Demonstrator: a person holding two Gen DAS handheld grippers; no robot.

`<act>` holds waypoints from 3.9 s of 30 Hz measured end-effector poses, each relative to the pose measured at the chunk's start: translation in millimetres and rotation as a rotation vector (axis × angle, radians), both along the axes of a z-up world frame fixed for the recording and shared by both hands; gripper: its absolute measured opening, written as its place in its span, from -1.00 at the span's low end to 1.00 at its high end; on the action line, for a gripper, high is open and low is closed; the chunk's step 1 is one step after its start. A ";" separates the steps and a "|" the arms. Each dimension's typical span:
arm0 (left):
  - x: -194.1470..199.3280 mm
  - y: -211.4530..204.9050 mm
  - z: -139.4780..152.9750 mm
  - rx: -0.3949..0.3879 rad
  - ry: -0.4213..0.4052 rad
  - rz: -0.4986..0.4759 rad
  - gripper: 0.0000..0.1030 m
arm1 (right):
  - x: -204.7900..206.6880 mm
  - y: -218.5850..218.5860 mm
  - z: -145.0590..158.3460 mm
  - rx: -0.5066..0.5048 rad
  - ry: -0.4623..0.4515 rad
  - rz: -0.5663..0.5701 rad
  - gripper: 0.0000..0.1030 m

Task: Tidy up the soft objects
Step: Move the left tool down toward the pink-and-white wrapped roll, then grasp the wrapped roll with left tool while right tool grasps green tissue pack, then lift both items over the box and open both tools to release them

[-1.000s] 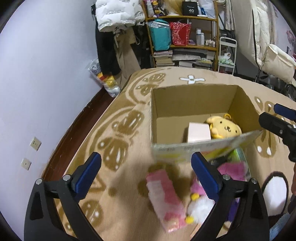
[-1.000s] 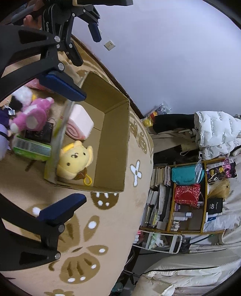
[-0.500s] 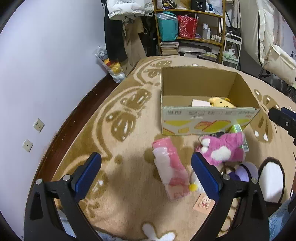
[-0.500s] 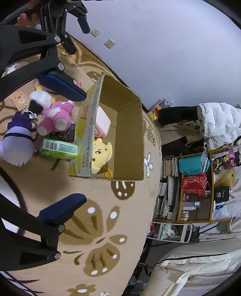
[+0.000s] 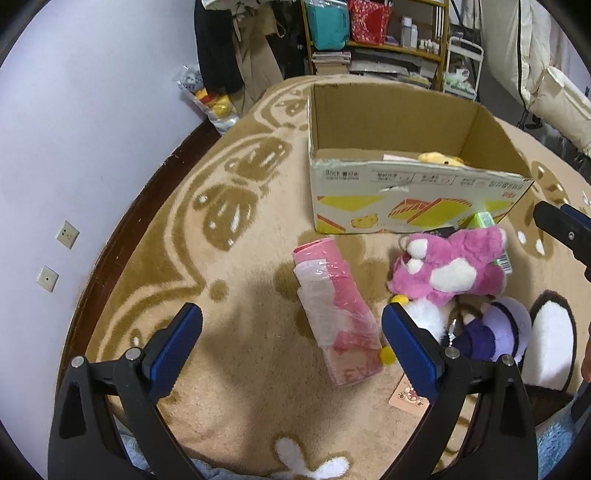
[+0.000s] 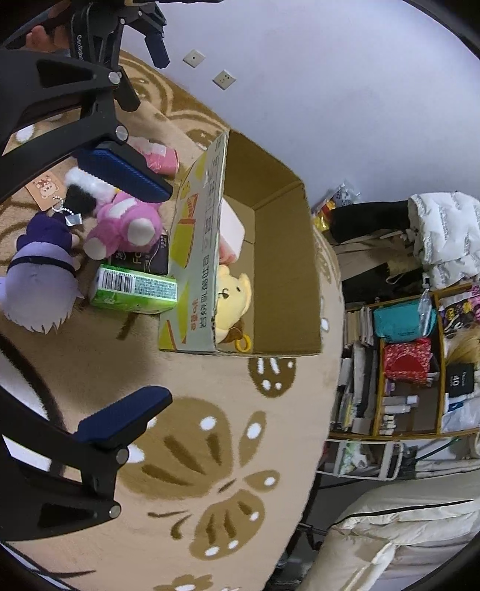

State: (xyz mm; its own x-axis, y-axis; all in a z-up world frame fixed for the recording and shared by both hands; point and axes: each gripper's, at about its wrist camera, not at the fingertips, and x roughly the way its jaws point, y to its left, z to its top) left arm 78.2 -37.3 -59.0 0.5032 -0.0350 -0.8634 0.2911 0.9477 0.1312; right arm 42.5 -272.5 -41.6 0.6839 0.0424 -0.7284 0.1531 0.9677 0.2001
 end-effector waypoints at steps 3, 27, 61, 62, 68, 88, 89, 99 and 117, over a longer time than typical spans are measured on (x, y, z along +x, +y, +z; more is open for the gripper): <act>7.6 -2.0 -8.7 -0.004 0.027 0.000 0.88 | 8.1 0.2 -9.4 0.001 0.024 -0.002 1.00; 42.0 -22.6 -70.3 0.092 0.181 -0.035 0.88 | 49.6 -16.8 -56.7 0.079 0.167 -0.012 1.00; 59.3 -1.6 -101.2 0.001 0.272 -0.004 0.47 | 61.6 -8.5 -80.4 0.213 0.282 0.077 -0.06; 56.8 -1.1 -102.2 -0.004 0.269 -0.005 0.44 | 61.1 -8.2 -81.0 0.216 0.285 0.079 -0.11; 47.6 2.8 -101.6 0.034 0.221 -0.009 0.00 | 57.6 3.6 -76.5 0.176 0.269 0.112 -0.32; 4.1 16.4 -42.3 -0.021 0.022 0.071 -0.14 | 7.1 -9.6 -27.7 0.102 0.111 0.038 -0.39; 1.9 16.7 -38.2 -0.026 0.008 0.071 -0.14 | 4.5 -10.9 -21.5 0.097 0.094 0.041 -0.39; -39.0 10.6 6.4 -0.040 -0.202 0.047 -0.14 | -24.2 3.2 38.6 0.034 -0.101 0.045 -0.39; -48.5 -3.0 78.1 -0.089 -0.435 0.015 -0.14 | -24.4 -1.3 78.2 -0.002 -0.231 0.053 -0.39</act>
State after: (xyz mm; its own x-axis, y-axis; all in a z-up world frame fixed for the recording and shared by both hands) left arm 29.7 -40.3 19.1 0.8199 -0.0897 -0.5654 0.2130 0.9646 0.1558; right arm 18.1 -273.8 36.6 0.8290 0.0813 -0.5533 0.0525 0.9737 0.2216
